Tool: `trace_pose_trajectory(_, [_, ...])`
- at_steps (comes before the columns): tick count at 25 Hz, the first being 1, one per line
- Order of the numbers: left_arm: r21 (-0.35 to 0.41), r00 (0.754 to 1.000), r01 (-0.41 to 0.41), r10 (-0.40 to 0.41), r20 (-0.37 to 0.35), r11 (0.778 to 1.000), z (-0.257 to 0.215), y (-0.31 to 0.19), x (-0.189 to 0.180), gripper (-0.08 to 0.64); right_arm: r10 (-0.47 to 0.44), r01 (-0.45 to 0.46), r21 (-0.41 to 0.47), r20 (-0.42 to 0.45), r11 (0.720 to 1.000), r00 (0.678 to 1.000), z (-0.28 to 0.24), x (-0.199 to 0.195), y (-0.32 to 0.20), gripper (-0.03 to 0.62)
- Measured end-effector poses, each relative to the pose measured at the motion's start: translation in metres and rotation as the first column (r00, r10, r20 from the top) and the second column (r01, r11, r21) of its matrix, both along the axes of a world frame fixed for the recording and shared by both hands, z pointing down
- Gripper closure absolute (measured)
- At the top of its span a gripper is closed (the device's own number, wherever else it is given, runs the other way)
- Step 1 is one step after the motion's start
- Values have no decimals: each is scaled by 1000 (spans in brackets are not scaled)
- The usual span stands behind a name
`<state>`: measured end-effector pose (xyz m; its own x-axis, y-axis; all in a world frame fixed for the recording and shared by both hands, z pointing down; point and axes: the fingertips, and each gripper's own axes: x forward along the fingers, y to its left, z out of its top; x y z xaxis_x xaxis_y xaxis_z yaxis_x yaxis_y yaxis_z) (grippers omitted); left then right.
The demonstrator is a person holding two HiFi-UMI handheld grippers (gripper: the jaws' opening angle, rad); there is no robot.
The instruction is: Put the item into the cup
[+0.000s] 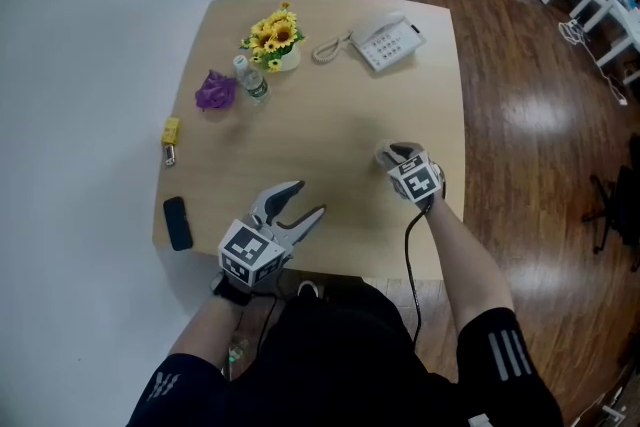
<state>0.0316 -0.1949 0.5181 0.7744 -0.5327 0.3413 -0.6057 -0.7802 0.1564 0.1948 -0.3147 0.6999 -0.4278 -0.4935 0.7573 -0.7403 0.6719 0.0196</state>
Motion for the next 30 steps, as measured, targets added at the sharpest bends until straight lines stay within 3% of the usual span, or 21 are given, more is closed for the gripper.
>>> trace_pose_trajectory(5, [23, 1000, -8, 8, -6, 1000, -10, 7, -5, 327, 15, -18, 72, 45, 997, 999, -34, 0, 2, 489])
trace_pose_trajectory(11, [67, 999, -40, 42, -27, 997, -39, 29, -18, 327, -6, -36, 220, 185, 975, 983, -128, -15, 37, 489])
trace_pose_trajectory(19, [170, 997, -67, 71, -18, 983, -87, 91, -69, 327, -52, -60, 376, 279, 925, 959, -244, -47, 147, 491])
trace_pose_trajectory(24, [220, 997, -64, 72, -26, 973, -106, 140, -107, 327, -37, -103, 454, 290, 885, 956, -288, -64, 224, 491])
trace_pose_trajectory(30, [255, 996, -78, 84, -12, 964, -113, 191, -134, 327, 34, -217, 455, 376, 864, 926, -320, -70, 306, 502])
